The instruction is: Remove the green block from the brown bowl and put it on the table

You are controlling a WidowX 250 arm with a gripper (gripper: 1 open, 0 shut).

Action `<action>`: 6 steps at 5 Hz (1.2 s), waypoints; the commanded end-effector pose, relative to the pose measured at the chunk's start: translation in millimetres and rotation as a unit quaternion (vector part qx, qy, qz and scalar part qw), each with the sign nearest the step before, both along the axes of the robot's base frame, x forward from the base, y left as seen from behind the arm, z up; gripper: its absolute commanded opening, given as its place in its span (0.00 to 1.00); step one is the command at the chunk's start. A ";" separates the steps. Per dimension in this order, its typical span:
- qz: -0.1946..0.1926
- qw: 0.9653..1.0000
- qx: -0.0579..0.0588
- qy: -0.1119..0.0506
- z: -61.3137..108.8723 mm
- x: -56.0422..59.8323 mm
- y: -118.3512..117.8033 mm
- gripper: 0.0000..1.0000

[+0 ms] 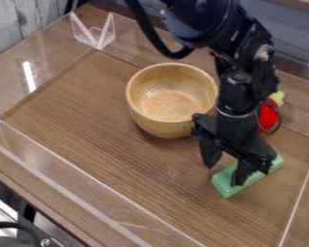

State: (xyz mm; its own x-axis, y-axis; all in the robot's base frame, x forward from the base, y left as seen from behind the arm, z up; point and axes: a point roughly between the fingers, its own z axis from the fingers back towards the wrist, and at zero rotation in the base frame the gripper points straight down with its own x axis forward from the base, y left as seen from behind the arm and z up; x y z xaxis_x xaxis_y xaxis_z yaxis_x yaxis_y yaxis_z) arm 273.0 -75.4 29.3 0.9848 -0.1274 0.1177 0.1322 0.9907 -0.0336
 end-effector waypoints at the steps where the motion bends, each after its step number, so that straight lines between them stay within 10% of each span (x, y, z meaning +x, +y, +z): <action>1: -0.019 1.000 0.010 -0.008 0.7 6.6 13.6 0.00; 2: -0.023 1.000 0.017 -0.007 -0.4 0.2 13.6 1.00; 4: -0.030 0.999 0.028 -0.005 -3.0 -13.5 10.4 1.00; 6: -0.057 0.998 0.032 -0.002 24.6 -0.9 2.3 1.00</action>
State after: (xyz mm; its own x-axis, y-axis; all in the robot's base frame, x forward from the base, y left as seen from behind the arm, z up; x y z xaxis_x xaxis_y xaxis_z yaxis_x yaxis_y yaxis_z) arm 264.2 -69.4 41.0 0.9685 -0.2417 0.0598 0.2403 0.9702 0.0310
